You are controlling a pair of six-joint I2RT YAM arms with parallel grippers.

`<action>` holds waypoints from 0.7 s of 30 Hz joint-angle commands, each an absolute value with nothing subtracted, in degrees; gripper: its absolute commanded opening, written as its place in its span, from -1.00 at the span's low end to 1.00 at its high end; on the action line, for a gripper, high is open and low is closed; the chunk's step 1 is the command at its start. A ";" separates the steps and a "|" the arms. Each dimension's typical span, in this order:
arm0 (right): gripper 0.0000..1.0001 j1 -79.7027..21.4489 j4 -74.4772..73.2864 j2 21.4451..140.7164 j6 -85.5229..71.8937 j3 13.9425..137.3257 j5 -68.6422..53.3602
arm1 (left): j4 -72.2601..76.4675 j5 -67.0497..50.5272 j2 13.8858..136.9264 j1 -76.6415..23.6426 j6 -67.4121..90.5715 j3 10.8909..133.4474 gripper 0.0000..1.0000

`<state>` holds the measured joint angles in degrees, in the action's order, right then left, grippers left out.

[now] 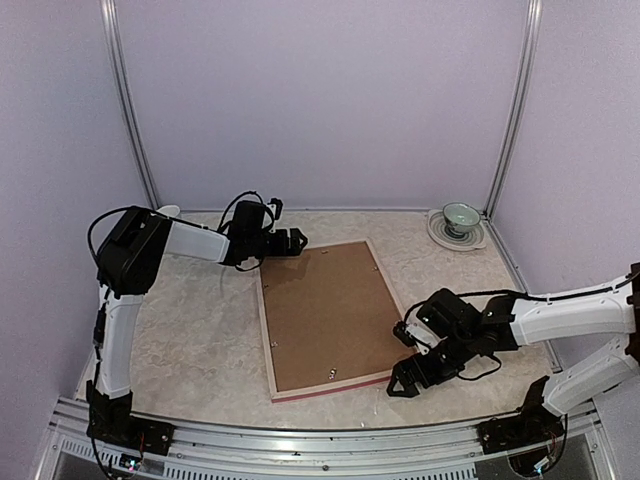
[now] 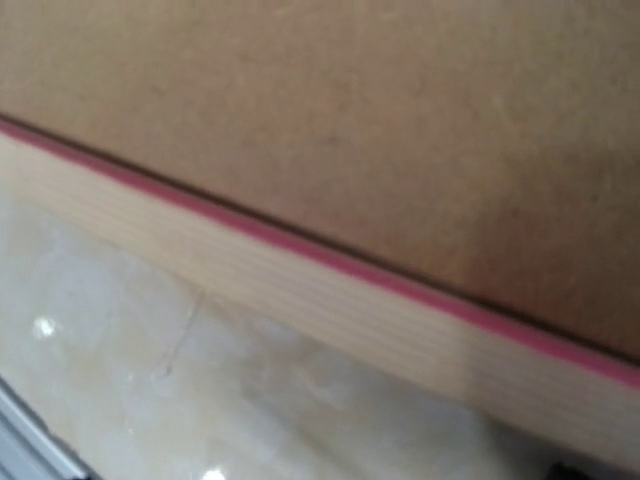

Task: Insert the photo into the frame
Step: Rotate the photo frame at the center of the board.

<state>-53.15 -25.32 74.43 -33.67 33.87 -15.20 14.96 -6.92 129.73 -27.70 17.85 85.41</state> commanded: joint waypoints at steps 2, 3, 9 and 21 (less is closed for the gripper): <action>0.98 -53.60 -22.71 76.34 -34.97 34.62 -11.03 | 17.29 -10.53 130.20 -27.30 18.49 85.16 0.98; 0.98 -53.58 -22.19 76.82 -35.13 34.75 -10.93 | 17.36 -10.34 130.15 -27.14 18.60 85.03 0.98; 0.98 -53.53 -20.75 80.15 -35.33 35.73 -9.99 | 13.46 -6.26 130.56 -26.21 17.89 87.74 0.98; 0.98 -48.22 -19.43 79.63 -35.39 36.59 -8.28 | 3.56 -4.28 134.15 -23.33 20.06 94.21 0.98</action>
